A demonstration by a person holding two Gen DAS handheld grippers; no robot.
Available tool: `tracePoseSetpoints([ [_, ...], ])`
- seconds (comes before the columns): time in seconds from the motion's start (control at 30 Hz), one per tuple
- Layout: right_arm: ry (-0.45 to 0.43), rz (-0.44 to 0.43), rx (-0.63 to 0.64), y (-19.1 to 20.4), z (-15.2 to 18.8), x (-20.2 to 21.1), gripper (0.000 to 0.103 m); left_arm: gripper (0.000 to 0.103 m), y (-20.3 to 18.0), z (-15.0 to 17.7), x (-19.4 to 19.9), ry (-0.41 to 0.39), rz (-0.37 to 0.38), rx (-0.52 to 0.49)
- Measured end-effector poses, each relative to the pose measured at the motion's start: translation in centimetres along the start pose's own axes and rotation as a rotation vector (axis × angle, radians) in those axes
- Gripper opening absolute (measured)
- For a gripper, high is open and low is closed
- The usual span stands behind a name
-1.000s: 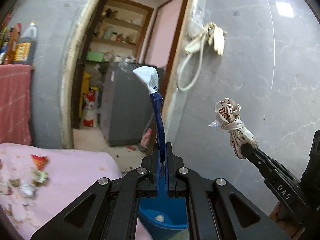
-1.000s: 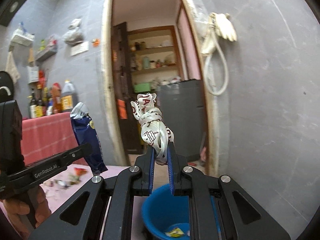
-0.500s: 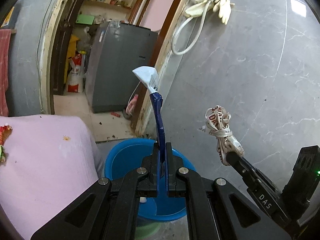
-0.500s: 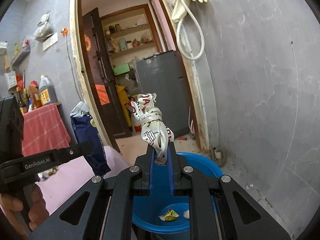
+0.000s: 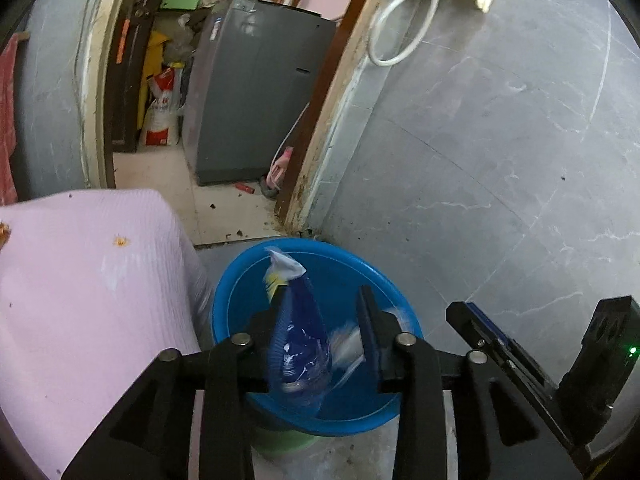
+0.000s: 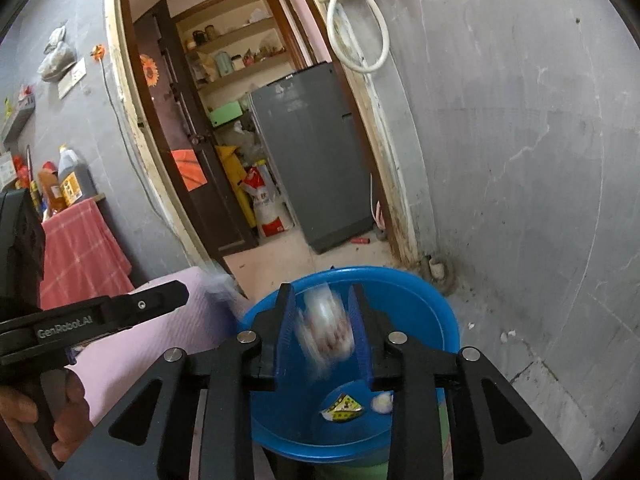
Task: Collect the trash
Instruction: 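Return both tools over the remaining scraps on the pink sheet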
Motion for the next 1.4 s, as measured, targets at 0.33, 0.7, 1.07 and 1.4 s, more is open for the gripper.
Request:
tracePoseSetpoints([
  [0.33,-0.08,0.001,0.028,1.4,-2.2,2.5,0.044,0.047,1.2,-1.1,4.0,-0.088,-0.021,0.032],
  [0.7,-0.229,-0.046,0.143,7.4,-7.2,8.0,0.089,0.101,3.4,-4.0,14.5,-0.342,-0.112,0.028],
  [1.07,-0.291,-0.143,0.214,15.4,-8.6,10.0,0.103,0.101,8.0,-3.7,25.4,-0.503,-0.244,0.015],
  [1.4,-0.331,-0.251,0.255,23.5,-7.7,10.1,0.103,0.101,14.7,-1.8,32.5,-0.578,-0.406,0.038],
])
Point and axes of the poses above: each gripper's, at about its wrist camera, not at the fingertips, and x roughly against the way its jaws point, y to its left, z to its underside, the point moved 9 cm from there along -x, roughly the way its jaws point, and after that the axes turned 7 degrees about x, right-handed, at the moved point
